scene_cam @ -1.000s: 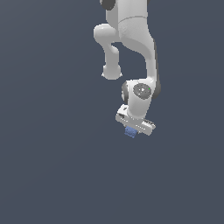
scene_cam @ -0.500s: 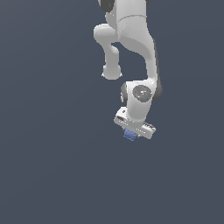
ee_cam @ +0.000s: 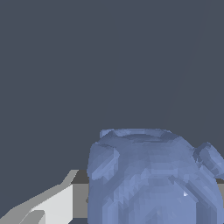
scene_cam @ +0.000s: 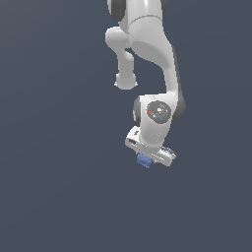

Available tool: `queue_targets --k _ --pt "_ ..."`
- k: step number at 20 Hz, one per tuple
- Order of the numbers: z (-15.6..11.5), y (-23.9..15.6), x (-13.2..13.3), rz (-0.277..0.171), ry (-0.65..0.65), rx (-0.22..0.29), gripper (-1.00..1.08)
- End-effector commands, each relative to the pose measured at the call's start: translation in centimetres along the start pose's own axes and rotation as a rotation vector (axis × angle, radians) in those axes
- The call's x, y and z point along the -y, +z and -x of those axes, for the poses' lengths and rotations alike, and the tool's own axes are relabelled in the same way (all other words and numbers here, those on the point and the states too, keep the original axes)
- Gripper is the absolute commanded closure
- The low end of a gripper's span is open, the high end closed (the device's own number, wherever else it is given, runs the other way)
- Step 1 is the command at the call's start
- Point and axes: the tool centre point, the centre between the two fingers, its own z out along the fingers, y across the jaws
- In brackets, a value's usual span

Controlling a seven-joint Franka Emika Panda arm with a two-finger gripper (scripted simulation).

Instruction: Pick up the object and move it to a goal position.

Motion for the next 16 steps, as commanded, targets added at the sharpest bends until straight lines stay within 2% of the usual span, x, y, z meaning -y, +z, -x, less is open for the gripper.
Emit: queue_targets --k 1,8,16 --pt "-1.5 -0.6 0.3 0.000 0.000 0.000 1.08" --pt "-4.9 -2.0 1.2 0.000 0.000 0.000 1.08" --pt "-7.0 -2.8 1.7 0.001 0.000 0.000 1.08"
